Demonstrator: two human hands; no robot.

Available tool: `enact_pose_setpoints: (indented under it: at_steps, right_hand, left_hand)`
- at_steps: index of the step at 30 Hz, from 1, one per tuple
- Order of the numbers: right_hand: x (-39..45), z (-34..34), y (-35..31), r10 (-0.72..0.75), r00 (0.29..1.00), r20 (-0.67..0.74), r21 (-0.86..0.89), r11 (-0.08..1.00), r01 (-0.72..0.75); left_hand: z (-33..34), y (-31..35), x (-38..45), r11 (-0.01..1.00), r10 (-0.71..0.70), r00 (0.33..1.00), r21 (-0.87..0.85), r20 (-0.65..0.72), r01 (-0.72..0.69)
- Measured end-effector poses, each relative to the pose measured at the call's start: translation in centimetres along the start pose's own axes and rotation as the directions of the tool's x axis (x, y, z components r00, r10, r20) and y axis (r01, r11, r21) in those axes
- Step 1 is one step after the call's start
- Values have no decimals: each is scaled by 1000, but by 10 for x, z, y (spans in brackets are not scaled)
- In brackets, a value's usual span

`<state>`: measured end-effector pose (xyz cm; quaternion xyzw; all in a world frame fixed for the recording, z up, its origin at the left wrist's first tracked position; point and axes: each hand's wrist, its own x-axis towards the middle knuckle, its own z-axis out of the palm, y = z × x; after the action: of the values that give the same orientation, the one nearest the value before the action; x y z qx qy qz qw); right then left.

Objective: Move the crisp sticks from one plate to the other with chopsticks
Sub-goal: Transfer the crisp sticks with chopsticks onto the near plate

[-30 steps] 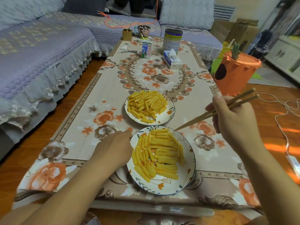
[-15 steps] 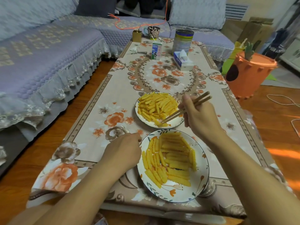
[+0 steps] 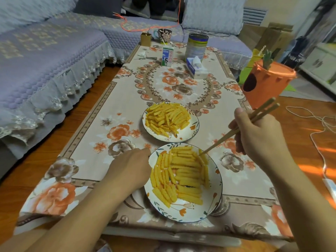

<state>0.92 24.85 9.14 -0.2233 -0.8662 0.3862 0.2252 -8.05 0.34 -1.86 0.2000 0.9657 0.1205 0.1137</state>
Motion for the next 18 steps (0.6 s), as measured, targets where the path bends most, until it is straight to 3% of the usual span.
enact_pose_setpoints:
  at_steps: [5, 13, 18]
  right_hand:
    - [1, -7, 2, -58, 998, -12, -33, 998, 58]
    - [7, -5, 4, -24, 999, 48, -19, 1000, 25]
    - [10, -7, 2, -25, 1000, 5, -26, 999, 25]
  left_hand:
    - [0, 2, -2, 1000, 0, 1000, 12, 1, 0]
    - [1, 0, 0, 1000, 6, 1000, -19, -6, -6]
    - [3, -1, 1, 1000, 16, 1000, -18, -12, -16]
